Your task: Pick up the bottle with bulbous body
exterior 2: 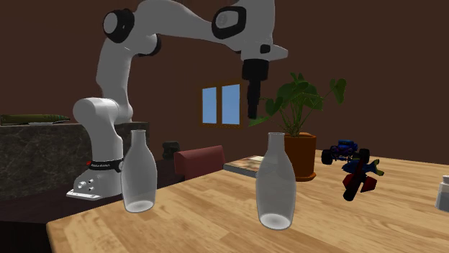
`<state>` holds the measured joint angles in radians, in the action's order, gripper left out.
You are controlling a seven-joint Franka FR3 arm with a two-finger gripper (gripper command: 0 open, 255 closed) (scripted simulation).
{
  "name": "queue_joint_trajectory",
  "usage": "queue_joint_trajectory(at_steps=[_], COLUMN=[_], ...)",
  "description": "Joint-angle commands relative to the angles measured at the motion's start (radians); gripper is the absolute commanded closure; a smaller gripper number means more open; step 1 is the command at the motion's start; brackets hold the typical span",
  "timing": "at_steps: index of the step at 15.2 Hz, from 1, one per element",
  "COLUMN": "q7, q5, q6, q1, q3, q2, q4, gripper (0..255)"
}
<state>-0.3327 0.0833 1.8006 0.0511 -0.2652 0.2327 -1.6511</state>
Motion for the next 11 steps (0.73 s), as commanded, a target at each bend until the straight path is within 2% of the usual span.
queue_joint_trajectory(at_steps=[1, 5, 6, 11], q7=[-0.022, -0.055, -0.058, -0.061], q5=[0.015, 0.042, 0.045, 0.047], q6=[-0.01, -0.055, -0.063, 0.001], q1=[0.016, 0.057, 0.063, 0.06], q3=[-0.002, 0.002, 0.004, 0.006], q2=[0.086, 0.27, 0.292, 0.298], q4=[0.097, 0.326, 0.356, 0.298], gripper=[0, 0, 0, 0])
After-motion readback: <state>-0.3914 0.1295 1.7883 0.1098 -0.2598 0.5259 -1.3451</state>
